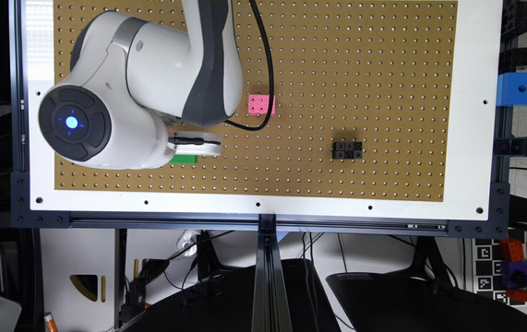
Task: Pick up green block.
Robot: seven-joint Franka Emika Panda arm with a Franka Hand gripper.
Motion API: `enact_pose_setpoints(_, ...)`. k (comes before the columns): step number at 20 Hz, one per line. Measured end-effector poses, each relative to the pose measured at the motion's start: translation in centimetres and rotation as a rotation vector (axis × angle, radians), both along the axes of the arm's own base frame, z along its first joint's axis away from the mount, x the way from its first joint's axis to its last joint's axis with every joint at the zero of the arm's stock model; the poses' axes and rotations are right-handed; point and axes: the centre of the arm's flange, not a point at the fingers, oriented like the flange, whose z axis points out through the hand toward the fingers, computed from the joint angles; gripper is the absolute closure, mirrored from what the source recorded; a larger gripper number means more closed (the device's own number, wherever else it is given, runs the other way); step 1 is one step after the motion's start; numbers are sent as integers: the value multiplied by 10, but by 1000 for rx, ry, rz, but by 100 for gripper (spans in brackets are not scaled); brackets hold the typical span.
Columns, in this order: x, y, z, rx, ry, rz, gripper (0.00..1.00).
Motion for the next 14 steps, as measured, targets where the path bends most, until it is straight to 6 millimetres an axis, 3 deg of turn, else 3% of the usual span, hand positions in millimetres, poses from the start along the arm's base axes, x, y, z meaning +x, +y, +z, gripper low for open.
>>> enact_pose_setpoints(8,-4,1,57,-3,-1,1,100)
enact_pose_setpoints(14,-5,1,63,-4,-2,1,100)
